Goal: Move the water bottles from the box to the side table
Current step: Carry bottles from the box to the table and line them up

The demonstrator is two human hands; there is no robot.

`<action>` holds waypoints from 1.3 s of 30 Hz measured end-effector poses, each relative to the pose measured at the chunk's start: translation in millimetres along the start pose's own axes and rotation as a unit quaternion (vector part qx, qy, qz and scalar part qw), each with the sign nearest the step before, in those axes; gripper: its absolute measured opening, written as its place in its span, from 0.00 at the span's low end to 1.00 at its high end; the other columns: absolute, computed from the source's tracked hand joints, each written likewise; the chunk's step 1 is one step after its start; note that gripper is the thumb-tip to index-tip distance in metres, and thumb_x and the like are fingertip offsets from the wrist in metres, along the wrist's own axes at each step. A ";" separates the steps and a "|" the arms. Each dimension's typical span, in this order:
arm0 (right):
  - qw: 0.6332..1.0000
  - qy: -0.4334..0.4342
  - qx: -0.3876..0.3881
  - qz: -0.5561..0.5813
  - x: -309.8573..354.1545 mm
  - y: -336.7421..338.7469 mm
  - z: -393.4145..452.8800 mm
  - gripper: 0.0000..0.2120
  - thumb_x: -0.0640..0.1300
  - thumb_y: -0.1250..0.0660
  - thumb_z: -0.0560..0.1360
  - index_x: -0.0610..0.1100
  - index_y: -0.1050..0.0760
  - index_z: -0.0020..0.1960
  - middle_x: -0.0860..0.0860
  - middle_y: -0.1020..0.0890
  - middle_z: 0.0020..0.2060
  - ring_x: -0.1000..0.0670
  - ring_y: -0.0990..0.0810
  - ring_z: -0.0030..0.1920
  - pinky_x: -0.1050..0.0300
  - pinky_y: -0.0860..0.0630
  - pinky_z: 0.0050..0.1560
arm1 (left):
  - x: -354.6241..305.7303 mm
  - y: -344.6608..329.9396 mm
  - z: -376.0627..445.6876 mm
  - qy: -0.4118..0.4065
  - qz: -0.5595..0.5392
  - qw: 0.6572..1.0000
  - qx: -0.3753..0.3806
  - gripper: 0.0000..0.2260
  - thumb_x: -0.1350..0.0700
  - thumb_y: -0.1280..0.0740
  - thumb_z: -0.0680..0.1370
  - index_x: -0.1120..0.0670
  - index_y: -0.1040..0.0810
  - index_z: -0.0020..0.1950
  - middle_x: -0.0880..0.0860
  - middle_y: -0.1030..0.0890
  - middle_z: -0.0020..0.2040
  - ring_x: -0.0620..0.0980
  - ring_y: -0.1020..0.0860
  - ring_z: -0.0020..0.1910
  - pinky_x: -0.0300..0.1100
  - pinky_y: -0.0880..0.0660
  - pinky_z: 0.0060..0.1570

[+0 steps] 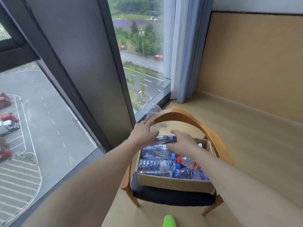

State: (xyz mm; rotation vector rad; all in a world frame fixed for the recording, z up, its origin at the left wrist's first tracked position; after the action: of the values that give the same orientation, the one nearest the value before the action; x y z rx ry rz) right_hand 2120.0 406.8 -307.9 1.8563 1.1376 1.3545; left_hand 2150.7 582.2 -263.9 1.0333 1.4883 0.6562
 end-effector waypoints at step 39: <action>0.980 -0.065 0.160 -0.101 -32.9 -159.4 129.0 0.29 0.53 0.24 0.67 0.48 0.29 0.64 0.49 0.27 0.57 0.43 0.31 0.59 0.46 0.29 0.55 | 88.4 -179.9 184.3 -0.115 0.181 0.956 0.199 0.24 0.51 0.23 0.68 0.51 0.29 0.60 0.53 0.25 0.53 0.55 0.26 0.53 0.48 0.24 0.43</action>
State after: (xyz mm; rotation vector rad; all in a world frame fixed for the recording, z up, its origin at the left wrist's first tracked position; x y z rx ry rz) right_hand 2189.7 458.4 -496.5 1.9506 1.4981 0.9659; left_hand 2289.8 550.5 -495.8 1.6630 1.2617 0.4721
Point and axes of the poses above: each hand's wrist, its own z-axis towards the middle knuckle, its own y-axis out of the back of the hand, x = y × z, the point moved 8 cm from there along z, towards the middle knuckle
